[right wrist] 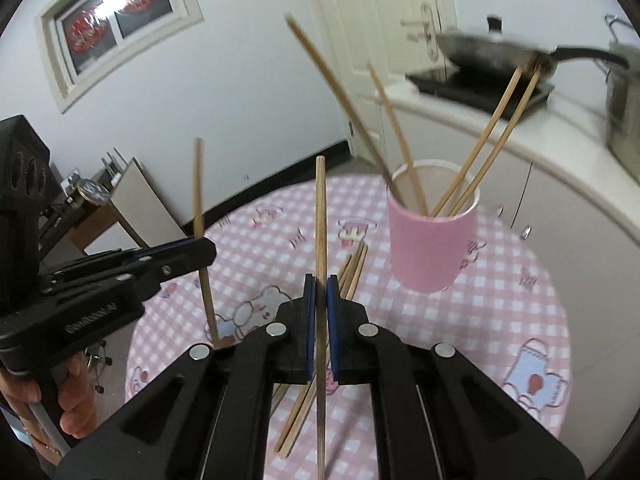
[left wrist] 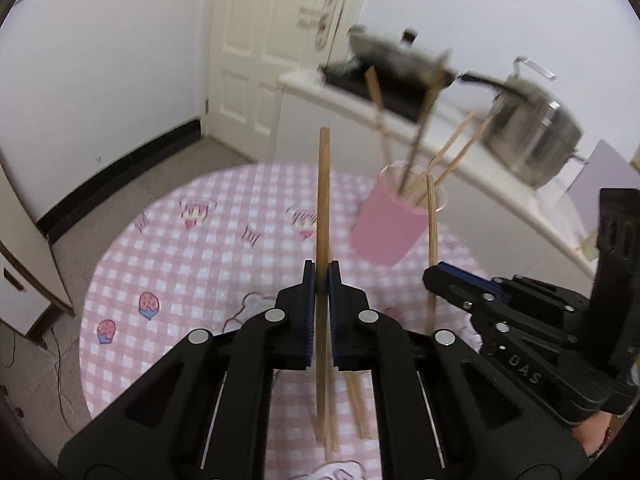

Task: Organize utensils
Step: 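Lift both chopsticks upright and lower them into the pink cup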

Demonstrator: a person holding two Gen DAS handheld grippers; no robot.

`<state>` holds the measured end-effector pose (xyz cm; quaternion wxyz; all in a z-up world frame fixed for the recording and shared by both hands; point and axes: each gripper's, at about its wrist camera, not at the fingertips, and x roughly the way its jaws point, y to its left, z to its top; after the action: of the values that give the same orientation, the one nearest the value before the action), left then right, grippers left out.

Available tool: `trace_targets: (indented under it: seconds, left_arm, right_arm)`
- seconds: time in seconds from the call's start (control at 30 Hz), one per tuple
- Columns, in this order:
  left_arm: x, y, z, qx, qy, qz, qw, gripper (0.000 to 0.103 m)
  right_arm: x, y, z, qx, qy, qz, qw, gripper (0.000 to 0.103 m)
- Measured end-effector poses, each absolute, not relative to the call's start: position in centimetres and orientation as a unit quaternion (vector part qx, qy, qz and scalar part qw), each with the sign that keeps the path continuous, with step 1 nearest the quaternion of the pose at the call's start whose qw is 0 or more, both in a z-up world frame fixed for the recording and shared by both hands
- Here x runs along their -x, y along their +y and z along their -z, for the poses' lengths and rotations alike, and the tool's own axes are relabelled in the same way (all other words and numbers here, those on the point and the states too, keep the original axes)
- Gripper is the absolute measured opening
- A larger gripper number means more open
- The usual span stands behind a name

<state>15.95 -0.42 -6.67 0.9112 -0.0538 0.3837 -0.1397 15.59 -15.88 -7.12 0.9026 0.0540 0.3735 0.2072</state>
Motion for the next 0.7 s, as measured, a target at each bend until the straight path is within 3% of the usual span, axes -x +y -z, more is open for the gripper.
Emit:
trace_targets:
  seconds: [0.37,0.7]
  left_arm:
    - [-11.6,-3.6,0.8,0.064,0.282,0.164,0.943,0.006]
    - [-12.5,-6.8,-2.9,0.083,0.204,0.169,0.961,0.006]
  right_arm:
    - [-11.9,-21.4,1.0,-0.059,0.288,-0.191,0.937,0.004]
    - [-13.3,-24.4,-2.3,-0.059,0.200,-0.154,0.966,0.004]
